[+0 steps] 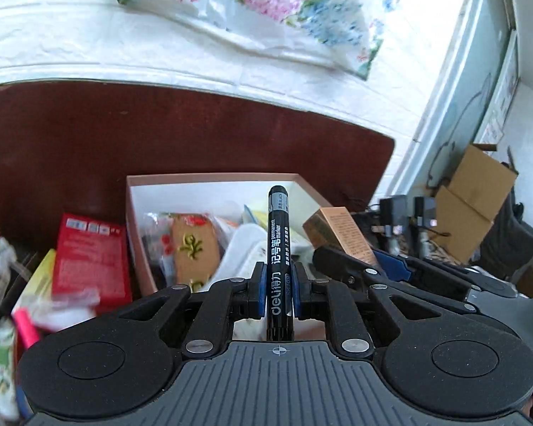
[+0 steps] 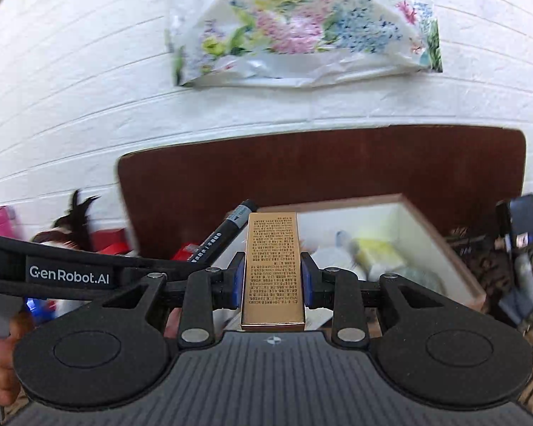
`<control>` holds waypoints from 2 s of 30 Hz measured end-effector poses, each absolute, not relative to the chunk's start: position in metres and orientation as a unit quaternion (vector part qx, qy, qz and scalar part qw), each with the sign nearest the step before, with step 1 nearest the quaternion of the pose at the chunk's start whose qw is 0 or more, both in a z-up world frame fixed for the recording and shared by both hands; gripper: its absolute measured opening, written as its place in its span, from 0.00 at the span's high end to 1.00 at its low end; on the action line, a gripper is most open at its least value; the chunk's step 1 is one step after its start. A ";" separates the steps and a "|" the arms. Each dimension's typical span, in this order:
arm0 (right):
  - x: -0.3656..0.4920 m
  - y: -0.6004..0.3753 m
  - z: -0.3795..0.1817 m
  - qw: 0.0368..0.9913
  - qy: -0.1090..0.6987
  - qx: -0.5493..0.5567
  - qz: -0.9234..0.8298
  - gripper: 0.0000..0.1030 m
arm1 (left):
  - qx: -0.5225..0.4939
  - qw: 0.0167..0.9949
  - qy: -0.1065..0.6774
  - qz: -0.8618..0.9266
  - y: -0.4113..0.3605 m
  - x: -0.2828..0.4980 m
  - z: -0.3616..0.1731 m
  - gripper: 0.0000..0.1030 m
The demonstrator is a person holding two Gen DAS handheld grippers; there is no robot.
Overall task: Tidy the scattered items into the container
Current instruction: 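Carry the black marker and gold box over the cardboard box with both grippers, then open both grippers to drop the marker and gold box into the box, then move both grippers back toward the pile and the red tray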
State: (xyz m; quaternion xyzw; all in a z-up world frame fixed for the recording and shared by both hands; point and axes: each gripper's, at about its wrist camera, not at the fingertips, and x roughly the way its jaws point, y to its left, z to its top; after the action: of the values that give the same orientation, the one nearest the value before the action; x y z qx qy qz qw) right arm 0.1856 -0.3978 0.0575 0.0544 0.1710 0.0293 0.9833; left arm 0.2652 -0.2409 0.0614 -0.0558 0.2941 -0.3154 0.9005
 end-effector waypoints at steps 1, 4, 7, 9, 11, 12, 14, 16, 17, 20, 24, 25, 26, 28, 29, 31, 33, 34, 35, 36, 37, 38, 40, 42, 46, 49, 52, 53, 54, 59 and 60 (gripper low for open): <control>0.195 -0.401 0.054 0.983 0.173 0.052 0.023 0.66 | -0.048 0.902 0.296 -0.312 -0.246 0.276 0.057 0.90; 0.224 -0.411 0.041 0.980 0.191 0.050 0.007 0.66 | -0.031 0.901 0.308 -0.303 -0.259 0.303 0.041 0.90; 0.247 -0.420 0.023 0.975 0.213 0.058 0.002 0.66 | -0.028 0.901 0.321 -0.290 -0.265 0.321 0.024 0.67; 0.256 -0.423 0.013 0.974 0.220 0.052 -0.003 0.66 | -0.014 0.914 0.317 -0.254 -0.267 0.325 0.016 0.35; 0.261 -0.425 0.006 0.974 0.223 0.035 -0.022 0.59 | 0.000 0.928 0.307 -0.210 -0.265 0.328 0.009 0.16; 0.261 -0.427 0.003 0.974 0.223 0.031 -0.033 0.50 | -0.003 0.928 0.295 -0.227 -0.262 0.327 0.007 0.12; 0.259 -0.436 -0.001 0.972 0.224 0.034 -0.055 0.27 | -0.007 0.927 0.289 -0.238 -0.260 0.327 0.006 0.10; 0.256 -0.444 -0.005 0.971 0.225 0.046 -0.061 0.16 | 0.003 0.929 0.286 -0.236 -0.264 0.324 0.007 0.08; 0.254 -0.448 -0.006 0.971 0.225 0.052 -0.058 0.16 | 0.009 0.930 0.285 -0.233 -0.266 0.322 0.007 0.07; 0.248 -0.452 -0.010 0.970 0.231 0.052 -0.061 0.14 | 0.018 0.928 0.291 -0.231 -0.270 0.317 0.007 0.07; 0.241 -0.453 -0.009 0.969 0.236 0.047 -0.065 0.12 | 0.013 0.925 0.301 -0.232 -0.270 0.310 0.009 0.07; 0.238 -0.453 -0.008 0.969 0.235 0.046 -0.067 0.11 | 0.013 0.924 0.303 -0.231 -0.270 0.308 0.010 0.07; 0.236 -0.453 -0.006 0.969 0.235 0.044 -0.068 0.11 | 0.013 0.925 0.304 -0.230 -0.269 0.305 0.012 0.06; 0.231 -0.451 -0.003 0.969 0.233 0.039 -0.070 0.10 | 0.012 0.926 0.301 -0.229 -0.268 0.299 0.016 0.06; 0.228 -0.450 0.000 0.970 0.231 0.037 -0.070 0.10 | 0.011 0.926 0.299 -0.228 -0.267 0.295 0.018 0.05; 0.222 -0.447 0.006 0.971 0.227 0.032 -0.073 0.09 | 0.007 0.927 0.297 -0.227 -0.264 0.288 0.023 0.04; 0.215 -0.444 0.011 0.972 0.223 0.025 -0.075 0.07 | 0.001 0.927 0.298 -0.226 -0.259 0.280 0.027 0.04; 0.211 -0.442 0.014 0.972 0.220 0.022 -0.076 0.06 | -0.003 0.927 0.299 -0.227 -0.256 0.276 0.029 0.04; 0.207 -0.440 0.017 0.973 0.218 0.020 -0.077 0.06 | -0.007 0.927 0.300 -0.226 -0.252 0.270 0.031 0.04; 0.203 -0.437 0.019 0.973 0.215 0.018 -0.077 0.05 | -0.013 0.927 0.300 -0.225 -0.247 0.263 0.032 0.02; 0.198 -0.434 0.022 0.974 0.212 0.018 -0.077 0.04 | -0.021 0.927 0.298 -0.225 -0.242 0.254 0.032 0.02; 0.192 -0.431 0.024 0.975 0.209 0.020 -0.075 0.04 | -0.032 0.929 0.293 -0.225 -0.235 0.244 0.031 0.01; 0.180 -0.421 0.026 0.976 0.204 0.024 -0.066 0.02 | -0.052 0.932 0.280 -0.224 -0.218 0.221 0.025 0.00; 0.168 -0.409 0.024 0.977 0.205 0.026 -0.050 0.02 | -0.073 0.933 0.278 -0.217 -0.200 0.199 0.015 0.00; 0.146 -0.376 0.013 0.977 0.213 0.015 -0.020 0.02 | -0.097 0.928 0.304 -0.195 -0.161 0.162 -0.012 0.00; 0.132 -0.346 -0.003 0.974 0.226 0.002 0.005 0.01 | -0.101 0.924 0.325 -0.176 -0.129 0.140 -0.032 0.00; 0.122 -0.315 -0.024 0.968 0.250 -0.012 0.030 0.01 | -0.084 0.926 0.342 -0.136 -0.100 0.122 -0.051 0.00; 0.119 -0.305 -0.032 0.965 0.260 -0.013 0.037 0.01 | -0.079 0.927 0.345 -0.122 -0.091 0.118 -0.056 0.00; 0.117 -0.297 -0.039 0.962 0.269 -0.010 0.044 0.01 | -0.077 0.928 0.348 -0.108 -0.081 0.114 -0.060 0.00; 0.113 -0.263 -0.066 0.947 0.311 0.021 0.073 0.01 | -0.104 0.926 0.363 -0.025 -0.040 0.102 -0.076 0.00; 0.112 -0.256 -0.070 0.945 0.318 0.021 0.079 0.01 | -0.113 0.925 0.363 -0.019 -0.032 0.101 -0.078 0.00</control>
State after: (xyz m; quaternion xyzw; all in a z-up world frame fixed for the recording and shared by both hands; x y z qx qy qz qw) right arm 0.1124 -0.2561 -0.0698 0.0207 0.3177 0.0795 0.9446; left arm 0.1007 -0.0324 -0.0776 -0.1133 0.3628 -0.0194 0.9247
